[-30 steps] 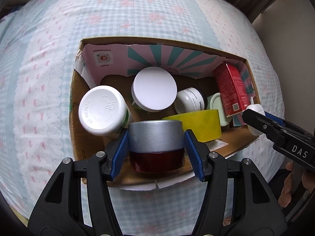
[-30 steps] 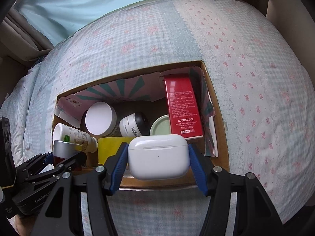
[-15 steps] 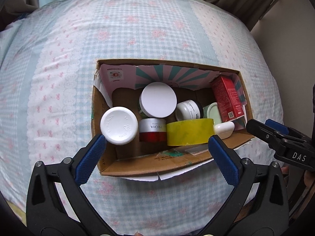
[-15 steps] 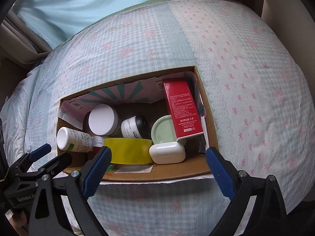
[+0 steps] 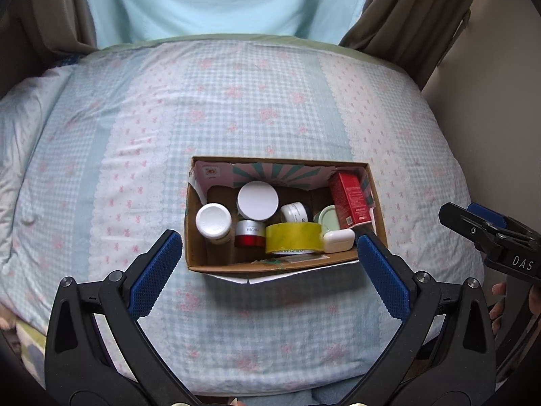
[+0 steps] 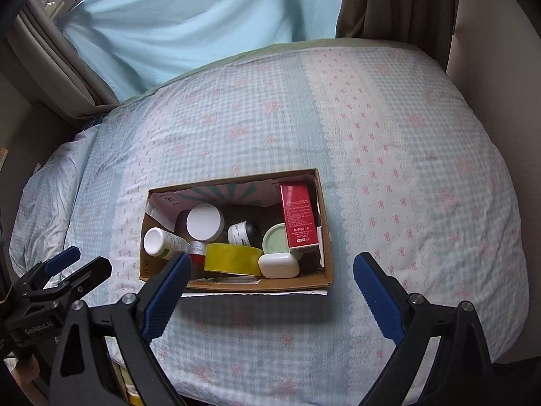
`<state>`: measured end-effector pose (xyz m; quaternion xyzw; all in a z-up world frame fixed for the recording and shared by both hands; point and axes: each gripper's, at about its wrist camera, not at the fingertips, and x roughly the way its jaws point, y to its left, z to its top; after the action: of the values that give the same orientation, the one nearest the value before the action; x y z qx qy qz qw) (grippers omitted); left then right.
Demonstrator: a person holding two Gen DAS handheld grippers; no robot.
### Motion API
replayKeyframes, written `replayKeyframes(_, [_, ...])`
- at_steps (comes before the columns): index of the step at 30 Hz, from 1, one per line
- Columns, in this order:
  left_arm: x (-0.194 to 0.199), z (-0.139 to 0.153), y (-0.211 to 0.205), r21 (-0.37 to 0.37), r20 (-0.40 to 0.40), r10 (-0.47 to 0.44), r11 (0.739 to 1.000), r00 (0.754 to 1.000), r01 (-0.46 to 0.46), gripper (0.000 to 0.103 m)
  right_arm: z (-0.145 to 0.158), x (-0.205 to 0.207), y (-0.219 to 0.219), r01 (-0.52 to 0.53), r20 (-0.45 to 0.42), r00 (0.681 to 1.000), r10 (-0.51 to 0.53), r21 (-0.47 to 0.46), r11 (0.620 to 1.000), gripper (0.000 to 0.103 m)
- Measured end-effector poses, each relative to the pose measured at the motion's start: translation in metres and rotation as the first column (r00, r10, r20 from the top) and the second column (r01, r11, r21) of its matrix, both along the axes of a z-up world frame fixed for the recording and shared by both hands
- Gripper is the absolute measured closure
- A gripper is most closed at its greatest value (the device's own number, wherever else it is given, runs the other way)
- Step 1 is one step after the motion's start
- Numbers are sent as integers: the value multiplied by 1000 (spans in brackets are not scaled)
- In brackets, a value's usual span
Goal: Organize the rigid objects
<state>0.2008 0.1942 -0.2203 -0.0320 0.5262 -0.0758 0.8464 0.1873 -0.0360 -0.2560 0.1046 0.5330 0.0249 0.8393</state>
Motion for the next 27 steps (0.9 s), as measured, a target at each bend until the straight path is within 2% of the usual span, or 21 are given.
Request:
replayKeyframes(4, [-15,64,-13,30,116,11,999,993,-14,0,63,-11,-13,-30,96,995,34,-44,999,7])
replayKeyframes(8, [-31,123,-24,34,233,33,999,972,-42,0,127,-26,-26,-29,197,979,48,-98,995,7])
replayKeyframes(13, [-55,171,-34,37,346,53,997,937,-70,0,187,-53,-40,27,312,950,11,-117,993,7])
replayKeyframes(16, [-71,187,-38,11,407,59,998,912,-69,0,204,-70,-42,50,366,931,2,-134,990,8])
replayKeyframes(18, [-79,194,-41,21,438,51,998,898,-67,0,208,-78,-42,60,390,921,5,-154,986,8])
replayKeyframes(21, [-86,199,-46,41,456,43,997,889,-69,0,211,-88,-41,76,426,905,6,-176,981,8])
replayKeyframes(27, [-93,200,-48,22,467,51,997,883,-69,0,208,-95,-37,80,454,891,13,-186,979,8])
